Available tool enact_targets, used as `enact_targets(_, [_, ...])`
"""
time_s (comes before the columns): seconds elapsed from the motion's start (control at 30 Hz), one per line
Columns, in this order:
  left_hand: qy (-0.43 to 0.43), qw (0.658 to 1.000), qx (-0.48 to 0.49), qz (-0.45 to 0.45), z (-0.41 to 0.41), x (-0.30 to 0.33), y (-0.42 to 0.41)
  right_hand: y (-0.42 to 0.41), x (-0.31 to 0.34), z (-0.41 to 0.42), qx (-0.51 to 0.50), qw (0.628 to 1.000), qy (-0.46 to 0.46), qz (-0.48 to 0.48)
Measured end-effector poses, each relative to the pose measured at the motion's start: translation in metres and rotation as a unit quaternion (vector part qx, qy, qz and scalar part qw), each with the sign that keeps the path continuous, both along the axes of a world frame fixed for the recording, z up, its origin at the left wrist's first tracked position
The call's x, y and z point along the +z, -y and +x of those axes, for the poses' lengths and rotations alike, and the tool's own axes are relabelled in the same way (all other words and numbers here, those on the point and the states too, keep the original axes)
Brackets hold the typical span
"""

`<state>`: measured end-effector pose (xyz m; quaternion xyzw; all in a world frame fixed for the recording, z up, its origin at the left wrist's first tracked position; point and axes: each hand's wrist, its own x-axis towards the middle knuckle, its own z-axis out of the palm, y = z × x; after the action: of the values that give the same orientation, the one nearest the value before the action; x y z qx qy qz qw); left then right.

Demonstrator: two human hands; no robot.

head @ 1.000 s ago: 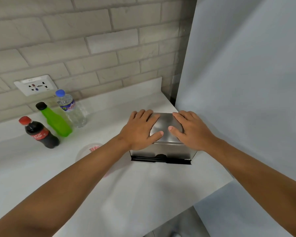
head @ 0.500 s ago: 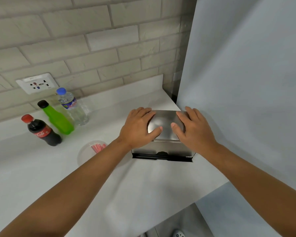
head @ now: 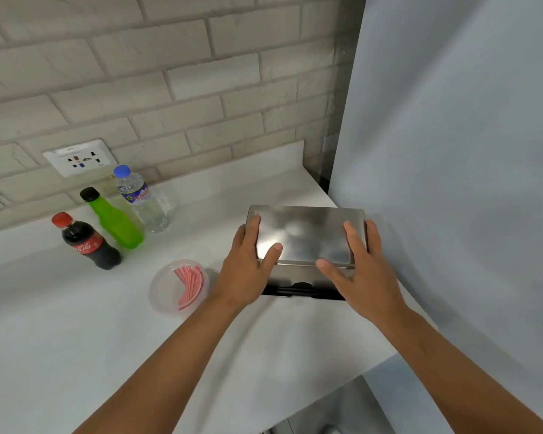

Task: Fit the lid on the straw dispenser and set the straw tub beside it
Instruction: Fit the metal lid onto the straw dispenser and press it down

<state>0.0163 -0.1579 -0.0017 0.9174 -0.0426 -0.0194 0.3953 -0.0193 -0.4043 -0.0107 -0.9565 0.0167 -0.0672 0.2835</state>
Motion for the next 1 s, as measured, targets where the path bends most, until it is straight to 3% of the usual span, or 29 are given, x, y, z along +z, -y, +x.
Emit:
enact_targets(0.27, [-0.006, 0.999, -0.014, 0.045, -0.003, -0.004, -0.005, 0.006, 0.001, 0.011, 0.009, 1.0, -0.009, 0.003])
enact_targets(0.47, [-0.002, 1.0, 0.001, -0.001, 0.007, -0.005, -0.007, 0.014, -0.001, 0.031, 0.034, 0.999, -0.028, 0.014])
enact_targets(1.0, [-0.017, 0.999, 0.02, 0.021, 0.045, -0.001, -0.02, 0.026, 0.012, 0.127, 0.152, 0.985, -0.081, 0.027])
